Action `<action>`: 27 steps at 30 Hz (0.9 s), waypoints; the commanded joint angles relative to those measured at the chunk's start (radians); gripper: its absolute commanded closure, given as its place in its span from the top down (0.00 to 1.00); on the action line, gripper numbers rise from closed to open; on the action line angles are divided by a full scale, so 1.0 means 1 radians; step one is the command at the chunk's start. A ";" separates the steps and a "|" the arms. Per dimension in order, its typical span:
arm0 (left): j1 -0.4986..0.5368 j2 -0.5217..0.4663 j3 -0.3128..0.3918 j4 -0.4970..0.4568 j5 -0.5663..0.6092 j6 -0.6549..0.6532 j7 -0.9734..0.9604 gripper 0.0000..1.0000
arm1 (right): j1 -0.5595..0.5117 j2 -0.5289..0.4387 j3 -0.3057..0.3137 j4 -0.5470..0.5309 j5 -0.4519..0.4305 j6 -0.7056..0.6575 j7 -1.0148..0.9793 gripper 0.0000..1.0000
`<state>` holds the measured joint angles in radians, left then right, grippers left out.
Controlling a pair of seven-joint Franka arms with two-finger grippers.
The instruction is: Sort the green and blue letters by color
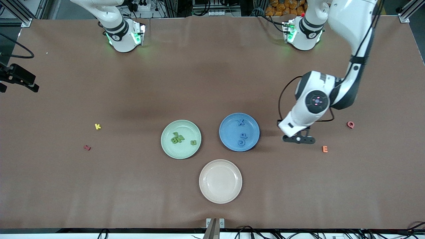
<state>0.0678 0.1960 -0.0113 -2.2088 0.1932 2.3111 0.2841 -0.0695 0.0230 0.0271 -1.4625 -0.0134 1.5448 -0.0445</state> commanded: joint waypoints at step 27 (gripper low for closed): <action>0.216 0.028 -0.006 -0.222 0.023 0.366 0.213 0.38 | -0.009 -0.003 0.011 -0.001 -0.010 0.001 0.015 1.00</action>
<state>0.2515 0.2083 -0.0094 -2.4164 0.1935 2.6297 0.4847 -0.0695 0.0230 0.0281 -1.4624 -0.0134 1.5450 -0.0445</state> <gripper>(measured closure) 0.621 0.000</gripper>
